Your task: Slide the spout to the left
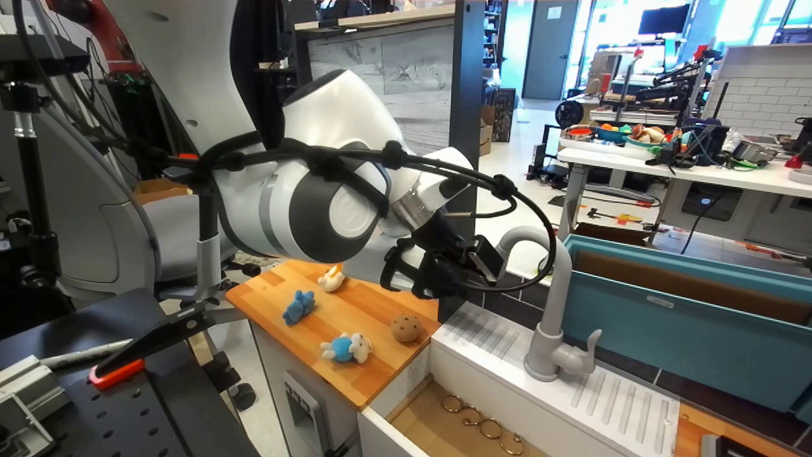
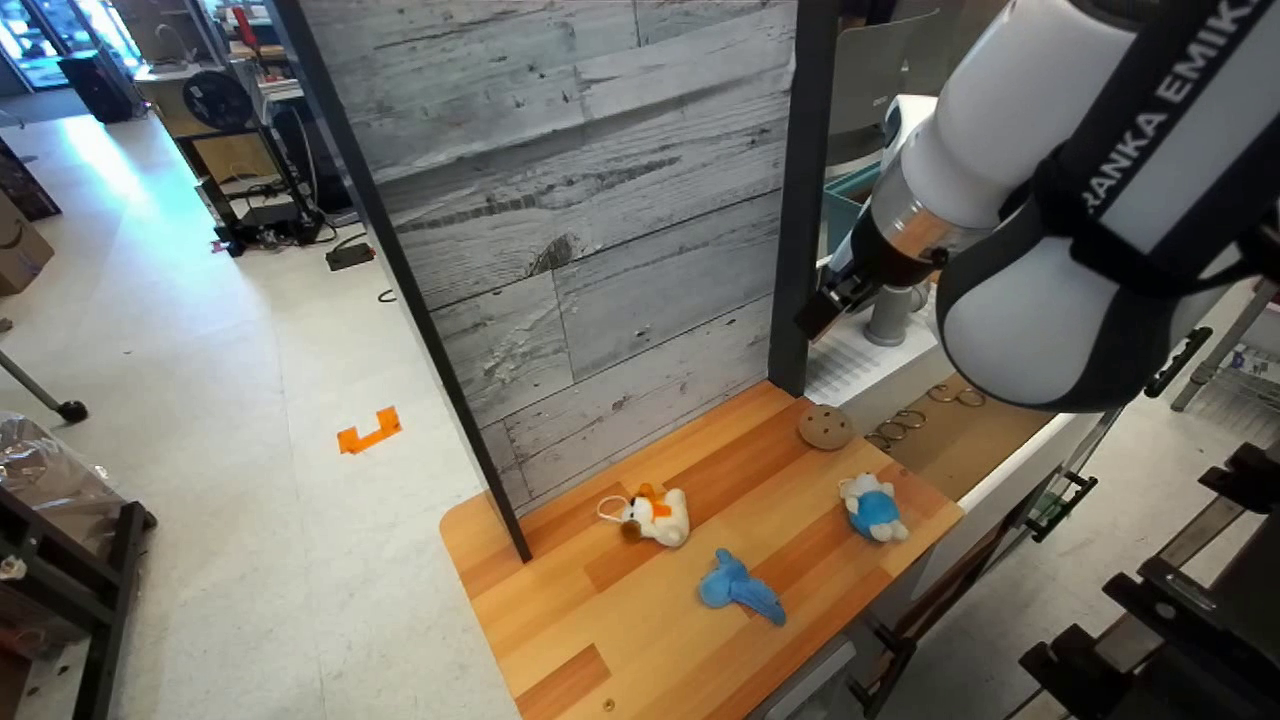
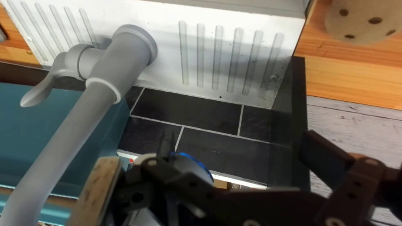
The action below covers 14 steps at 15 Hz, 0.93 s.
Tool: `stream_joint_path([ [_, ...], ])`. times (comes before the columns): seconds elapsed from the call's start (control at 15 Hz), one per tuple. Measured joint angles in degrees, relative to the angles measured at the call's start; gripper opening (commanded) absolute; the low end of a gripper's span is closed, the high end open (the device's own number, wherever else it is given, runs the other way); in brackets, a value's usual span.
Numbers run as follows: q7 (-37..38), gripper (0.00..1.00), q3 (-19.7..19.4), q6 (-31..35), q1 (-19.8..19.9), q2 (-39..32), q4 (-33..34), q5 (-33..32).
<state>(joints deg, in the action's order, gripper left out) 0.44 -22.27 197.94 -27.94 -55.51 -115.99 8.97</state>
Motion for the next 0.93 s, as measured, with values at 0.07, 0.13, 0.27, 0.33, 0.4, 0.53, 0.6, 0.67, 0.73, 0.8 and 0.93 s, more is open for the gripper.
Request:
stream_joint_path([
  [0.07, 0.0, 1.0, 0.0, -0.02, 0.0, 0.0, 0.0, 0.01],
  [0.13, 0.0, 1.0, 0.01, -0.32, 0.0, 0.05, -0.03, 0.01],
  [0.27, 0.0, 1.0, 0.33, -2.21, 0.0, 0.54, -0.4, 0.0],
  [0.33, -0.09, 1.0, 0.69, -4.03, 0.0, 1.33, -1.12, -0.12],
  [0.4, -0.25, 1.0, 1.05, -6.38, -0.01, 2.56, -2.35, -0.43],
  [0.53, -0.56, 1.0, 1.59, -11.69, -0.02, 6.17, -5.82, -1.27],
  [0.6, -0.57, 1.0, 1.71, -14.61, -0.02, 8.41, -7.8, -2.2],
  [0.67, -0.57, 1.0, 1.71, -17.67, -0.02, 10.73, -9.71, -3.31],
  [0.73, -0.49, 1.0, 1.67, -21.56, -0.02, 13.44, -11.68, -4.59],
  [0.8, -0.24, 1.0, 1.6, -25.84, -0.02, 16.33, -13.52, -6.09],
  [0.93, 0.85, 1.0, 1.76, -35.03, 0.4, 22.62, -16.46, -9.47],
])
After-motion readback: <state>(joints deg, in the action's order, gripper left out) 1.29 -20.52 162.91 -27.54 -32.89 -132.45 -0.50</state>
